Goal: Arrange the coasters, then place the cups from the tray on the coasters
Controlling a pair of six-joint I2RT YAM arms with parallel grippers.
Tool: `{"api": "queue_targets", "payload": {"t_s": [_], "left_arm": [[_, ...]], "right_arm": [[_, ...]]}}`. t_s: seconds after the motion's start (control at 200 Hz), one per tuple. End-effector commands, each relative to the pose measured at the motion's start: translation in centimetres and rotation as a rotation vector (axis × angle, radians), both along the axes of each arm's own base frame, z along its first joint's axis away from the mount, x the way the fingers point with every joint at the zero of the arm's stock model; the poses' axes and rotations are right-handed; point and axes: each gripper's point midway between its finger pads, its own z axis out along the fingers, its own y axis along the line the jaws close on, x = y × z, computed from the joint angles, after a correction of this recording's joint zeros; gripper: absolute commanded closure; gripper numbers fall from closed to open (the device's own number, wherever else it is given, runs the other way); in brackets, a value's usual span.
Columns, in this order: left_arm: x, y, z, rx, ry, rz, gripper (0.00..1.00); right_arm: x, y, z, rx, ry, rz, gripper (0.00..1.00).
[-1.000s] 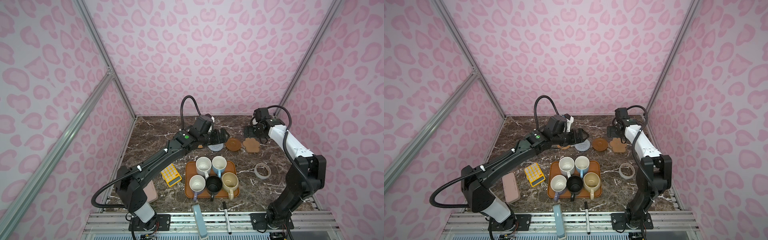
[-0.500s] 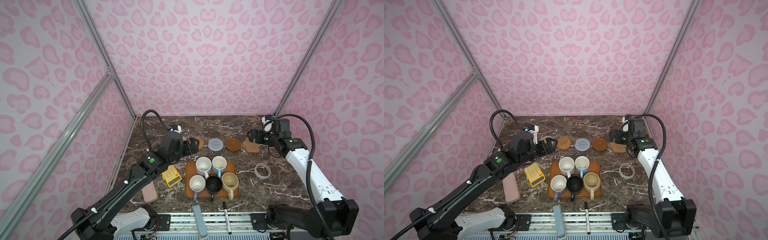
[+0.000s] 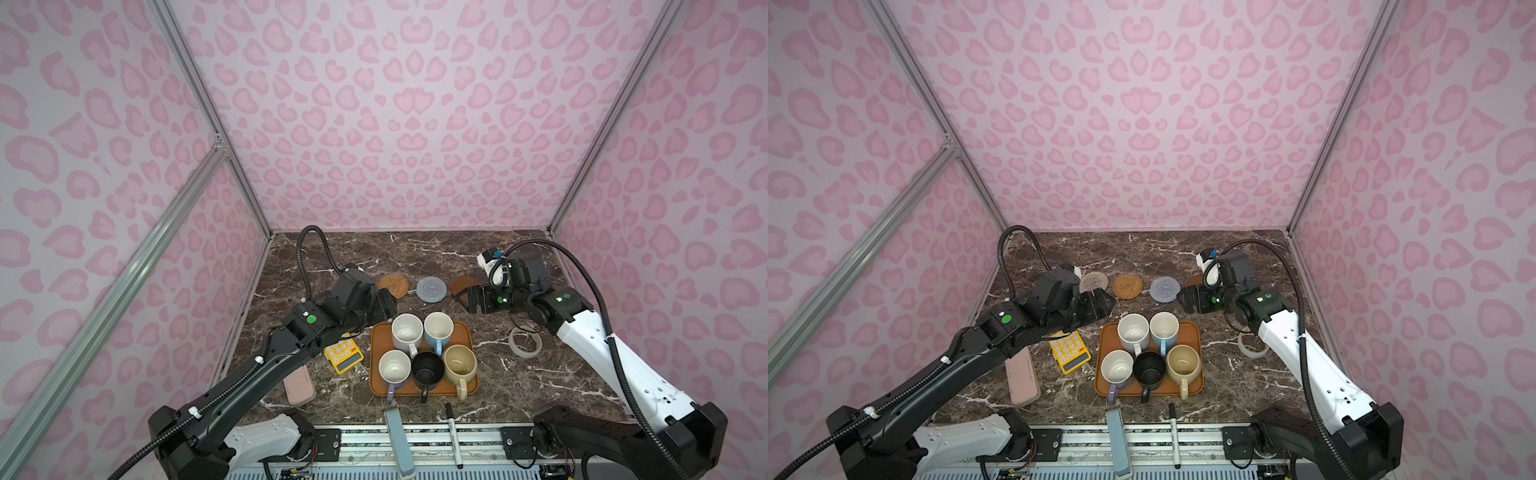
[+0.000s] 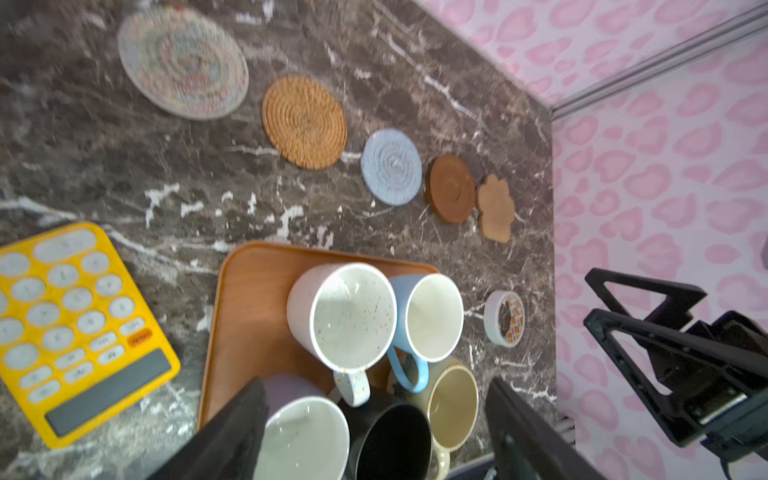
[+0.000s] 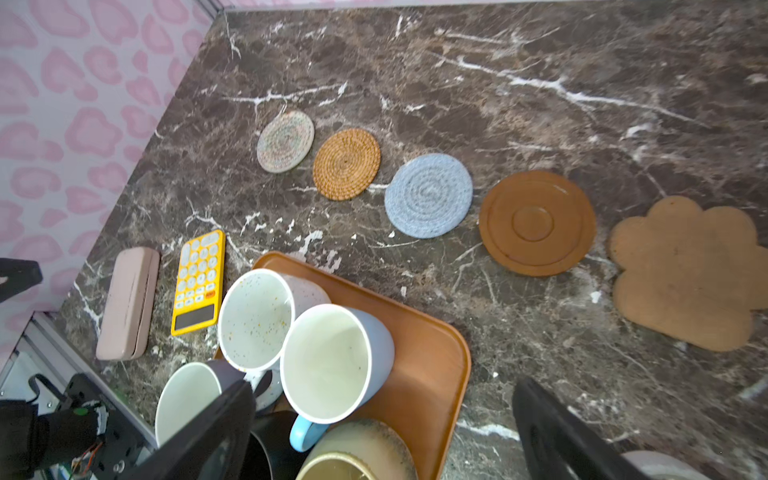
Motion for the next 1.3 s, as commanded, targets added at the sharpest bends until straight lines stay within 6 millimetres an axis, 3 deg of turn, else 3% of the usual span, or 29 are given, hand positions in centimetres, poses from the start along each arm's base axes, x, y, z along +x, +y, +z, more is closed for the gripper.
{"api": "queue_targets", "payload": {"t_s": [0.0, 0.195, 0.31, 0.695, 0.825, 0.985, 1.295], "left_arm": [[-1.8, -1.3, -1.7, -0.026, 0.145, 0.028, 0.17], [-2.8, -3.2, -3.9, 0.020, 0.229, 0.045, 0.17], [-3.0, -4.3, -5.4, 0.028, 0.246, 0.060, 0.26], [-3.0, -6.3, -9.1, 0.079, 0.322, 0.078, 0.40], [-3.3, -6.4, -10.1, 0.121, 0.341, 0.080, 0.43], [-3.3, -6.1, -11.4, 0.172, 0.360, 0.099, 0.55], [-3.0, -6.0, -12.7, 0.238, 0.354, 0.099, 0.57]], "right_arm": [[-0.9, 1.0, -0.6, -0.010, 0.006, 0.012, 0.01], [-3.0, 3.2, -1.9, -0.023, 0.030, 0.077, 0.01], [-3.5, 3.4, -2.7, -0.027, 0.045, 0.076, 0.01], [-5.5, 4.3, -2.3, 0.063, 0.046, 0.135, 0.01], [-6.0, 3.8, -2.5, 0.054, 0.033, 0.129, 0.01], [-6.0, 3.5, -2.7, 0.046, 0.026, 0.122, 0.01], [-6.2, 3.0, -2.8, 0.023, 0.018, 0.115, 0.01]]}}
